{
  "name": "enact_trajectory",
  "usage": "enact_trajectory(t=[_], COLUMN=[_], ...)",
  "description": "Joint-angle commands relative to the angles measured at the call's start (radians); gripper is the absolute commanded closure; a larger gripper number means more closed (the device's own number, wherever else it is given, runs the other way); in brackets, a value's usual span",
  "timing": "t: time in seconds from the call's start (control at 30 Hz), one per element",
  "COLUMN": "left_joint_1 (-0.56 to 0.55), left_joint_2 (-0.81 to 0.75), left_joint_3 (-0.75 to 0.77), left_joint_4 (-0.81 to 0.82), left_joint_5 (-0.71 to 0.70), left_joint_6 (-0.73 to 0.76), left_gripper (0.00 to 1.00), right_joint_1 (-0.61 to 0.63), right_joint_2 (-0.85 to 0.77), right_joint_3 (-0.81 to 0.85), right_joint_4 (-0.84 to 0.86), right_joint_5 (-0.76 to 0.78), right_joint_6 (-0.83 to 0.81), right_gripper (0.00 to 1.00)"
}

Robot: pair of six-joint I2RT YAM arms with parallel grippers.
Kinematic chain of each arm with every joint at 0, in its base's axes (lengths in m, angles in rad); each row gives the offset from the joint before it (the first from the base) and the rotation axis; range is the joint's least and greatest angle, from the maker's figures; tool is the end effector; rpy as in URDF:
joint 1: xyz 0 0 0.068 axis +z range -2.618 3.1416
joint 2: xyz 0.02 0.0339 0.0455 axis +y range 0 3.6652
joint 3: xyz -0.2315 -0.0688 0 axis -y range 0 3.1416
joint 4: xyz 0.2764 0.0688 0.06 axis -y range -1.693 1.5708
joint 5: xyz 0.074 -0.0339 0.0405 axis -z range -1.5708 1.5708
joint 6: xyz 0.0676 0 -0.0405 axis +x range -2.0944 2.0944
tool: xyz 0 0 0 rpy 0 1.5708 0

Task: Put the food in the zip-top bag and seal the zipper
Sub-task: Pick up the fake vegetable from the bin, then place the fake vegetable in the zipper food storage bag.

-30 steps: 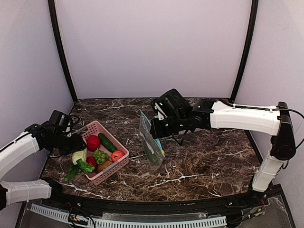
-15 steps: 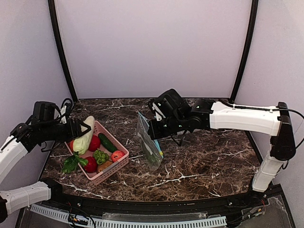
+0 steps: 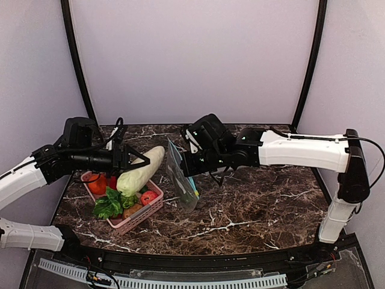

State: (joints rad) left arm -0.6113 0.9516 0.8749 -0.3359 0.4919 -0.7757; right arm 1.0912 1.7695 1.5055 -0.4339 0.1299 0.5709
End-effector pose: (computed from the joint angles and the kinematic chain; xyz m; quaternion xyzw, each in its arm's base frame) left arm 0.2177 -0.1916 0.2871 0.0661 0.8200 -0.4960 0.2779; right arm 0.2183 0.4007 0.2356 -0.2061 0.8810 0.2719 0.3278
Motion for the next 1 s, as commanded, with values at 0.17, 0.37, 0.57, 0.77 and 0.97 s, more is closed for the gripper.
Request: enact_trajectory(t=[0.17, 0.37, 0.57, 0.77, 0.97], left_joint_1=[-0.105, -0.12, -0.12, -0.119, -0.12], left_joint_2=[0.102, 0.121, 0.166, 0.153, 0.145], left_joint_3=[0.033, 0.017, -0.047, -0.08, -0.116], left_joint_4=[0.21, 0.243, 0.257, 0.21, 0.187], left_joint_5=[0.036, -0.03, -0.053, -0.108, -0.148], left_joint_6=[-0.138, -0.175, -0.253, -0.266, -0.283], left_gripper=[0.55, 0.55, 0.56, 0.55, 0.55], right_joint_1=[0.024, 0.031, 0.039, 0.04, 0.051], right_joint_2=[0.044, 0.061, 0.057, 0.049, 0.034], right_joint_3=[0.05, 0.065, 0.061, 0.049, 0.029], right_joint_4=[0.037, 0.014, 0.011, 0.009, 0.046], right_joint_5=[0.081, 0.11, 0.148, 0.182, 0.193], right_joint_6=[-0.024, -0.029, -0.032, -0.025, -0.056], right_gripper=[1.0, 1.0, 1.0, 1.0, 1.0])
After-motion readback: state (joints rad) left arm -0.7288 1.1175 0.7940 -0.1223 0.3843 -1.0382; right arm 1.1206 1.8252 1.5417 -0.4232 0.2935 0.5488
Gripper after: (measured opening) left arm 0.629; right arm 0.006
